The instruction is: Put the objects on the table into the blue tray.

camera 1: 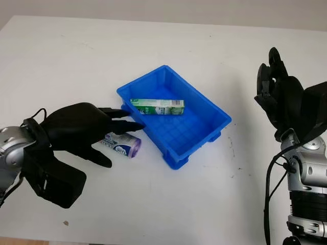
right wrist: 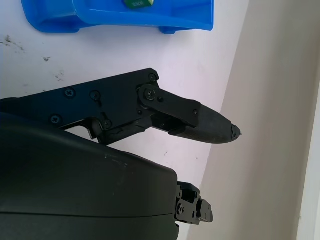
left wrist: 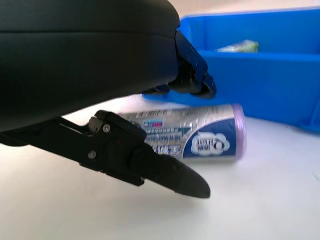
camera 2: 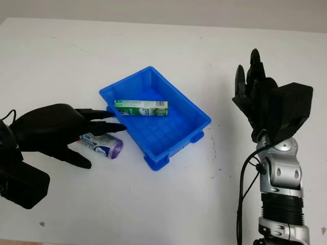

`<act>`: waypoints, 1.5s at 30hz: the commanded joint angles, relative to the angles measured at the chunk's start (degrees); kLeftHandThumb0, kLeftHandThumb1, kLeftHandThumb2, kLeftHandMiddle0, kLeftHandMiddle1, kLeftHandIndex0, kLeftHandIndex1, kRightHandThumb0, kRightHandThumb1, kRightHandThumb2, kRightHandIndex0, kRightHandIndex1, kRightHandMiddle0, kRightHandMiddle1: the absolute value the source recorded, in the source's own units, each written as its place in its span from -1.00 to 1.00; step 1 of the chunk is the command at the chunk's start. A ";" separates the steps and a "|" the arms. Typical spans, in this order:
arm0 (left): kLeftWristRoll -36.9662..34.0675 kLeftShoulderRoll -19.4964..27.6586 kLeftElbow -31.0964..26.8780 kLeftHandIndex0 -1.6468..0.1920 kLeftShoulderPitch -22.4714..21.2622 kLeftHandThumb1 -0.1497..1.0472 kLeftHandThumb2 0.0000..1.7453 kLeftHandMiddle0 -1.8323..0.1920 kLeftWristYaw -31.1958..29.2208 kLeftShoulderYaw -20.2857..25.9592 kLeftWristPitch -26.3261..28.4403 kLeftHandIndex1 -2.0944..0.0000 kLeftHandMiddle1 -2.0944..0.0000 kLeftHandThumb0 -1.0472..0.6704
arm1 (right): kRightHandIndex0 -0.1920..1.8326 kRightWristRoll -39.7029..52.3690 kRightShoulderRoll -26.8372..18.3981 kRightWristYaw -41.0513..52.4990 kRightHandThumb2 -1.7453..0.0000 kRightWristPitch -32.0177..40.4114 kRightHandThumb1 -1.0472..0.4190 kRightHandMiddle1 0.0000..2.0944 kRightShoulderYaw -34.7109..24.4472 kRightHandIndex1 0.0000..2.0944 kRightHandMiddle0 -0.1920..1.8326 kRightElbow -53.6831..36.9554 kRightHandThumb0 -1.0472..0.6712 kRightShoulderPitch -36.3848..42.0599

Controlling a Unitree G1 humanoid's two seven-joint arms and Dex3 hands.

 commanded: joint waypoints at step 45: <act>-37.51 -18.22 24.91 0.12 -35.33 1.00 -0.74 -0.06 -16.90 1.09 8.69 -0.99 -1.00 -0.34 | -1.00 1.37 0.52 -0.42 0.19 -0.51 -1.00 -1.00 0.29 -1.00 -1.00 -0.17 -0.59 -0.08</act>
